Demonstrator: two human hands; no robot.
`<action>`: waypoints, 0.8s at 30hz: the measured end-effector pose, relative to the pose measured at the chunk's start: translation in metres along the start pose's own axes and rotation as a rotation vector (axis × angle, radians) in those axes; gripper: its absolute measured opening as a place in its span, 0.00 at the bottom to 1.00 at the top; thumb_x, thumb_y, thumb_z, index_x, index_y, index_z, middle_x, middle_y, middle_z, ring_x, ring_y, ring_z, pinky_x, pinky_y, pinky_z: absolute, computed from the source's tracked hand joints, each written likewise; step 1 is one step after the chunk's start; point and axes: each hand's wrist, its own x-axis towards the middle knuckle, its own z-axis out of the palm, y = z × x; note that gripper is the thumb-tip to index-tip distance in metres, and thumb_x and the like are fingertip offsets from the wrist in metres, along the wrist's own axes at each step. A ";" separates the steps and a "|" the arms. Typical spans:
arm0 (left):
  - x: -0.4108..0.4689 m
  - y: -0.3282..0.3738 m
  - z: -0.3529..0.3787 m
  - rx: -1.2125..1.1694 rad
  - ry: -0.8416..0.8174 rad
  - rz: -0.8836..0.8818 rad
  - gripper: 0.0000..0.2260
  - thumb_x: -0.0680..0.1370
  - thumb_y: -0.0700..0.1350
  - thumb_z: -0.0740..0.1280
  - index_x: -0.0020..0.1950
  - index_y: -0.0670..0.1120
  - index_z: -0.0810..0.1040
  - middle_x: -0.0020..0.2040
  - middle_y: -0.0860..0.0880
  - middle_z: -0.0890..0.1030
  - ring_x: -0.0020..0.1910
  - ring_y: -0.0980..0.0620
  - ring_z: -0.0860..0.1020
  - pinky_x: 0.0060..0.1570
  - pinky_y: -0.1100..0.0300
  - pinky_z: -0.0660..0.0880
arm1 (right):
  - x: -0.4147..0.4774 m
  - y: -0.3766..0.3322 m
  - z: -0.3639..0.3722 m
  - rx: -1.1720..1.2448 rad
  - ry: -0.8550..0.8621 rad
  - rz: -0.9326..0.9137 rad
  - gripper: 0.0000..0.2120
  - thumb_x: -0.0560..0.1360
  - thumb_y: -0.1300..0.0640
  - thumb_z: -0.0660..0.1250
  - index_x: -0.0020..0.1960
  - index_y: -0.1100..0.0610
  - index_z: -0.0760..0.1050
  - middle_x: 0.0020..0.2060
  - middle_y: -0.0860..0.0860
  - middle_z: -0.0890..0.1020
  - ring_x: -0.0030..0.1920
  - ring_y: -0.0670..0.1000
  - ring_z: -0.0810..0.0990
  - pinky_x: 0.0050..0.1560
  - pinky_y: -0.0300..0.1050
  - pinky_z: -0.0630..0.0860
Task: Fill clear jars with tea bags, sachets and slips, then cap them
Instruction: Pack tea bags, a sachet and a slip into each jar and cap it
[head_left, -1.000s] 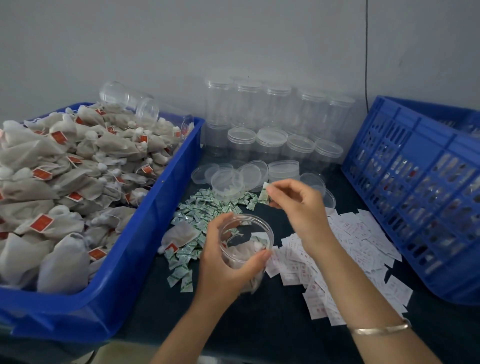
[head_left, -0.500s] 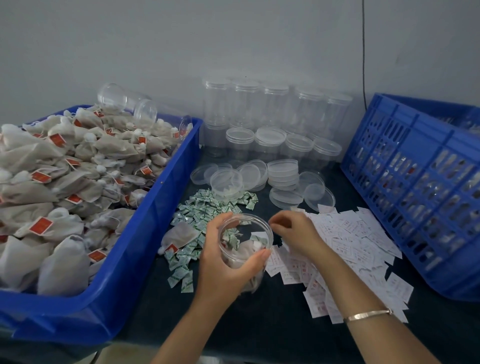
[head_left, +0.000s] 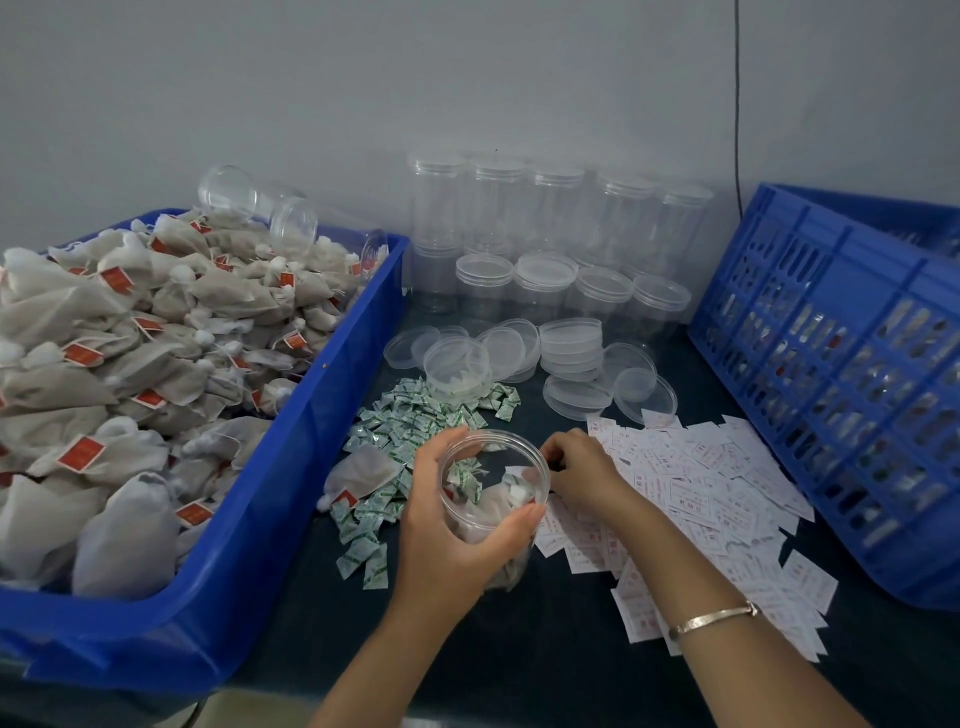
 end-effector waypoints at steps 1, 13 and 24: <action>0.000 0.000 0.000 0.000 0.000 0.003 0.32 0.64 0.55 0.75 0.65 0.48 0.70 0.57 0.63 0.76 0.60 0.61 0.74 0.59 0.73 0.67 | -0.001 -0.001 -0.001 0.011 -0.002 0.002 0.14 0.75 0.50 0.74 0.38 0.46 0.69 0.45 0.45 0.71 0.48 0.48 0.71 0.58 0.49 0.73; 0.000 -0.002 0.000 0.002 0.001 0.017 0.32 0.65 0.56 0.75 0.65 0.49 0.70 0.57 0.64 0.76 0.60 0.62 0.74 0.57 0.75 0.67 | -0.031 -0.018 -0.058 0.322 0.179 -0.114 0.04 0.74 0.60 0.75 0.45 0.52 0.81 0.41 0.47 0.83 0.44 0.46 0.80 0.43 0.31 0.73; -0.001 -0.004 0.001 -0.017 0.011 0.004 0.31 0.65 0.56 0.76 0.64 0.52 0.69 0.57 0.64 0.76 0.60 0.64 0.75 0.57 0.76 0.67 | -0.087 -0.063 -0.076 0.717 0.079 -0.449 0.05 0.73 0.63 0.76 0.44 0.54 0.83 0.40 0.48 0.85 0.43 0.48 0.83 0.47 0.37 0.79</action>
